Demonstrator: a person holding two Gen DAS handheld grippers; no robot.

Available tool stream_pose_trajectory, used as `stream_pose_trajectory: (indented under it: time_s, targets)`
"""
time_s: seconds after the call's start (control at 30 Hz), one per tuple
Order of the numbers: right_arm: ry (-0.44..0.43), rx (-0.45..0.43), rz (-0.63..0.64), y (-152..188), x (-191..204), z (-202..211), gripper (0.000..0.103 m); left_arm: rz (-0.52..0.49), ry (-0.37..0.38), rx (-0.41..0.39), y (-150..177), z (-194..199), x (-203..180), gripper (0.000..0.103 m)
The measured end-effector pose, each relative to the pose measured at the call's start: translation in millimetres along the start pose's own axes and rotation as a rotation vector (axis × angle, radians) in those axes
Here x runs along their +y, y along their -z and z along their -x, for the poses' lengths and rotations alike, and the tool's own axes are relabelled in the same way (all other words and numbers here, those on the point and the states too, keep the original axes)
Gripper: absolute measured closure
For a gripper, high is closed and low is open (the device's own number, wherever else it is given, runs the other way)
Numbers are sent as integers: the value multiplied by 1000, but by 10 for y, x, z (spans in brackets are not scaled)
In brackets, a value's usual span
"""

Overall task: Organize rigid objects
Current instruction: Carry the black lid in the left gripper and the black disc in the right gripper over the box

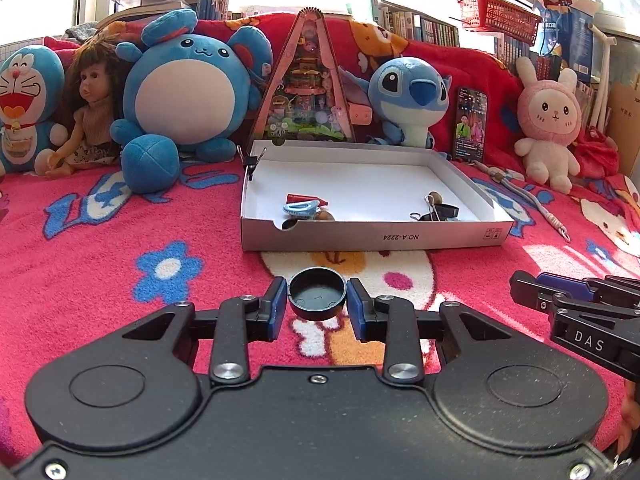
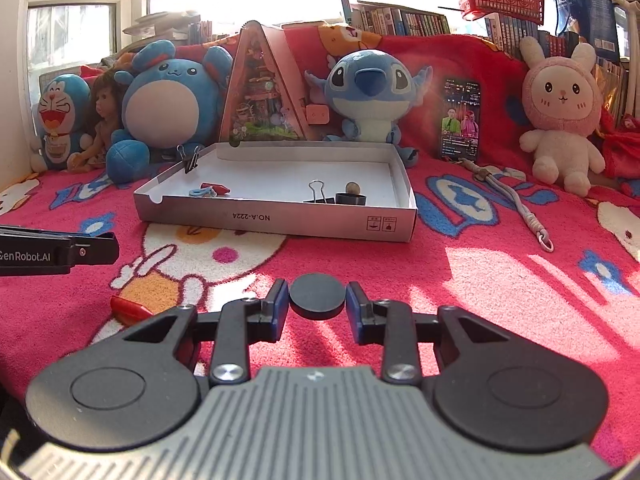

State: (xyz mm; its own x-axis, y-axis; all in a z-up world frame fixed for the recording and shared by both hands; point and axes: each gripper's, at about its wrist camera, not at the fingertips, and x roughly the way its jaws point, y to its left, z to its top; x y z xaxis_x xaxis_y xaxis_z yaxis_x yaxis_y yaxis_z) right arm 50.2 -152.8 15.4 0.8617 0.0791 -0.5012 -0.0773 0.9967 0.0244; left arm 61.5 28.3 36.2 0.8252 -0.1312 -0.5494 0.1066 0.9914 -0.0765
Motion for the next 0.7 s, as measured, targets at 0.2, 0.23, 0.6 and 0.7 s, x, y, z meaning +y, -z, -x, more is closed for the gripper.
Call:
stream_pose_trajectory:
  time_s: [0.2, 0.23, 0.6, 0.7]
  targets:
    - [14, -19, -54, -256, -152, -125, 67, 4, 12, -40, -311, -128, -2, 72]
    - [15, -24, -61, -298, -177, -148, 67, 2, 10, -46, -362, -153, 5, 72]
    - [31, -17, -102, -538, -288, -434, 67, 29, 8, -21, -579, -477, 37, 72]
    - [35, -13, -99, -554, -276, -493, 67, 36, 7, -16, -600, -551, 28, 72]
